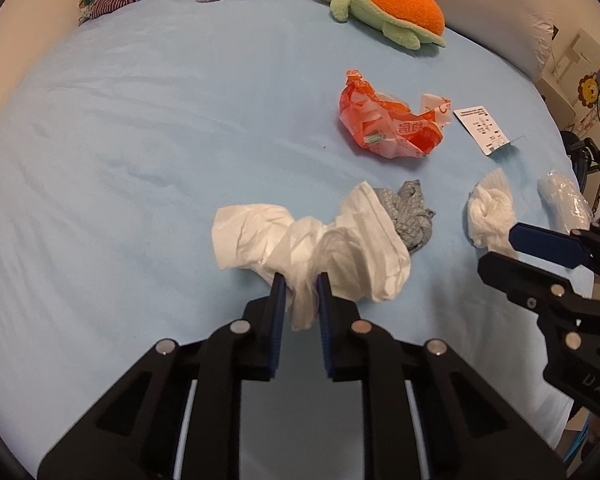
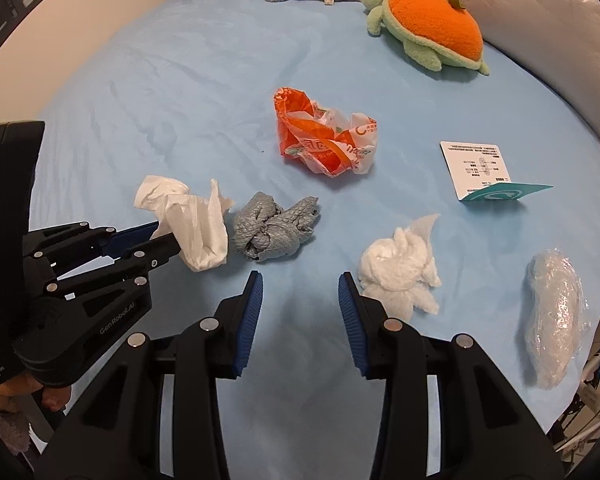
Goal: Collect trash
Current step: 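Grasp the white tissue with left tool while right tool grasps the grey cloth, then drop the white tissue into the bin with left tool while right tool drops grey cloth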
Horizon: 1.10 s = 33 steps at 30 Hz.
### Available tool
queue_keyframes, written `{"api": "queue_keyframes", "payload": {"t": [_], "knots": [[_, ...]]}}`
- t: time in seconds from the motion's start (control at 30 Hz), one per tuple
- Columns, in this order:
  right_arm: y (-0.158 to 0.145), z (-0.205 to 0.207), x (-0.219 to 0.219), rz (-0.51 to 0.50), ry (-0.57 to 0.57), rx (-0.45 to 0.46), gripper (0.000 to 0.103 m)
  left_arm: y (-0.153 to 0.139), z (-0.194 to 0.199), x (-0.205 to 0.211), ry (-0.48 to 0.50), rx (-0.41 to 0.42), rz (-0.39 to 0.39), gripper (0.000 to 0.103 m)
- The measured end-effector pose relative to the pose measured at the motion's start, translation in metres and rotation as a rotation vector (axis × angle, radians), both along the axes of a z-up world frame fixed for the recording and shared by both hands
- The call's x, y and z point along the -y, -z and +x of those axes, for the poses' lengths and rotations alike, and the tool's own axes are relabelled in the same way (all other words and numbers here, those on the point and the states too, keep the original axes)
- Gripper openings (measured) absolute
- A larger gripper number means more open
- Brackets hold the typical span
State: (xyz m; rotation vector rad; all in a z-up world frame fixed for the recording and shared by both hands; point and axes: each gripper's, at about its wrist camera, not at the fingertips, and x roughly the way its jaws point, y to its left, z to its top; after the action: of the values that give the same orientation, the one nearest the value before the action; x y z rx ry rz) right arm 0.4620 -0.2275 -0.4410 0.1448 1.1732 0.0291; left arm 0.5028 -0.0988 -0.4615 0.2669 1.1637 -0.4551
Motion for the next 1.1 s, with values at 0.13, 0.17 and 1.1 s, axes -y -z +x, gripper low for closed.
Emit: {"api": "queue_keyframes", "payload": {"t": [0.13,0.17,1.1], "knots": [[-0.002,0.008,-0.01,0.001,-0.02,0.005,0.038,-0.008,-0.002,-0.008,-0.014,0.028,0.003,0.012],[-0.002,0.01,-0.012,0.001,-0.024,0.006,0.038,-0.011,-0.003,-0.011,-0.023,0.036,0.0,0.012],[-0.025,-0.014,-0.005,0.008,0.045,0.059,0.019,-0.05,-0.049,-0.04,-0.054,0.073,-0.009,0.012]]}}
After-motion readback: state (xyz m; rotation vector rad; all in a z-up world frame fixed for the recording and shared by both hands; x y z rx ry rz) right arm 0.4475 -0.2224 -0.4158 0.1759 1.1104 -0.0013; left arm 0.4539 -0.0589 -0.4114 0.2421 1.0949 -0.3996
